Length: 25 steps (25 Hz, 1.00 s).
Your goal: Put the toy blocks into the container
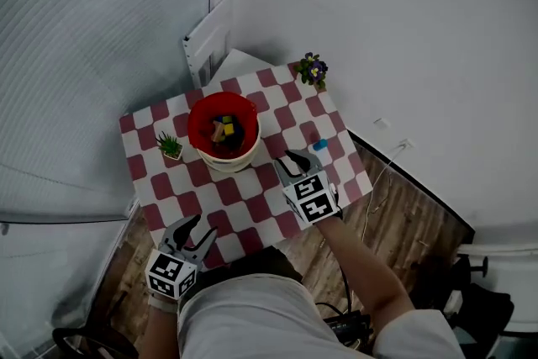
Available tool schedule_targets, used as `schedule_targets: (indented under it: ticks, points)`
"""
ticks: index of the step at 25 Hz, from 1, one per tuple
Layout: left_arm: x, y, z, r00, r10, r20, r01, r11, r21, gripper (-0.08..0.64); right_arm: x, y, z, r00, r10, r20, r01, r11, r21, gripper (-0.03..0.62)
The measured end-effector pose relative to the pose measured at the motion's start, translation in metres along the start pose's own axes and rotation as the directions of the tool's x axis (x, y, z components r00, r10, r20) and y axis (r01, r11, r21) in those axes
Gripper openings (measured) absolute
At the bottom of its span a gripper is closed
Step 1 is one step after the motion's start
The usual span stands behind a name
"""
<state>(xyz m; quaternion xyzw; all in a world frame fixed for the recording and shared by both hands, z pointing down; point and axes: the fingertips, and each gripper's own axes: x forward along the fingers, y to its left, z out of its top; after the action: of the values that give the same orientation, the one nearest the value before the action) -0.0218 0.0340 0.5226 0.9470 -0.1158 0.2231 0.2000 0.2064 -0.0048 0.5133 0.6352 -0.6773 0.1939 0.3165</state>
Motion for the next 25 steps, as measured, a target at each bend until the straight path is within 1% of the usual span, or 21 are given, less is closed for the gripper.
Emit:
schedule_targets:
  ticks: [4, 7, 12, 18, 25]
  points:
    - [0.011, -0.009, -0.001, 0.999, -0.043, -0.032, 0.044, 0.999, 0.018, 0.181, -0.010, -0.018, -0.034, 0.998, -0.054, -0.038, 0.056, 0.997, 0.057, 0.095]
    - [0.020, -0.014, -0.002, 0.996, -0.065, -0.055, 0.066, 0.997, 0.026, 0.181, -0.013, -0.032, -0.057, 0.995, -0.091, -0.049, 0.095, 0.991, 0.090, 0.095]
    - [0.035, -0.020, -0.003, 0.992, -0.087, -0.090, 0.091, 0.995, 0.036, 0.181, -0.013, -0.050, -0.089, 0.989, -0.120, -0.085, 0.133, 0.977, 0.167, 0.095]
    - [0.055, -0.023, -0.002, 0.988, -0.090, -0.125, 0.095, 0.995, 0.035, 0.181, -0.001, -0.079, -0.126, 0.980, -0.155, -0.126, 0.179, 0.961, 0.211, 0.095]
    - [0.080, -0.023, 0.000, 0.985, -0.072, -0.159, 0.075, 0.997, 0.016, 0.181, 0.023, -0.112, -0.157, 0.975, -0.153, -0.159, 0.193, 0.940, 0.282, 0.100]
